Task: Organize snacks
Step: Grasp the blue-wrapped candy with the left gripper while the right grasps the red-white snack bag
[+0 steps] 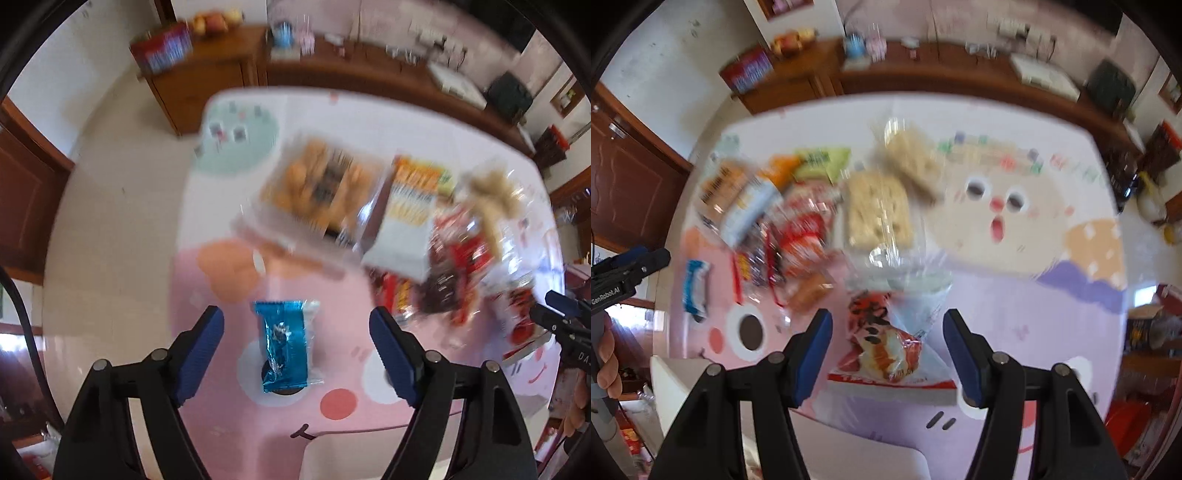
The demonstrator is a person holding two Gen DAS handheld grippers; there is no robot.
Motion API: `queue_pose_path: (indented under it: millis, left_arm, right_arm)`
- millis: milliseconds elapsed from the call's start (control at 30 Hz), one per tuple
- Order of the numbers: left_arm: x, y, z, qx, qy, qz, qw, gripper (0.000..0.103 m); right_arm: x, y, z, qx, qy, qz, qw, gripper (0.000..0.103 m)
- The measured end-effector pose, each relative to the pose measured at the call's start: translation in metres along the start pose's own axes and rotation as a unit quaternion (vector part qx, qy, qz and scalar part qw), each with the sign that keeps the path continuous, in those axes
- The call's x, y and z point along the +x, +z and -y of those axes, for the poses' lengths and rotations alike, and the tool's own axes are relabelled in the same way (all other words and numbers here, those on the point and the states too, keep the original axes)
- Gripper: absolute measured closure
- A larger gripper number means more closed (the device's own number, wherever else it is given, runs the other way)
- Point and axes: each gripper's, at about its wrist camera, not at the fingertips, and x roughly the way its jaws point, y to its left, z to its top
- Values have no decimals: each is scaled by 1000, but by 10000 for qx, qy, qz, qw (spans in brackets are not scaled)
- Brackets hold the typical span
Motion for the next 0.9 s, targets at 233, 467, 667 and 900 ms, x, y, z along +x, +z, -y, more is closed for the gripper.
queue_pose_path:
  millis: [233,467,667,900]
  left_arm:
    - [52,-6,-2,104,-62,-590,9982,24]
    - [65,-20,2,323,106,-696,9970,48]
    - [57,-27,9,376,250,-524,9976,77]
    - [3,-30,14,152,286,161,9993,77]
  right_arm:
    - [39,-2,7,145,151,-532,9984,40]
    - [51,-3,7,86,98,-765,9970,36]
    - [58,-9,11,121,63,-716,9973,42]
    - [25,-20,10,152,-57,-205,9997,46]
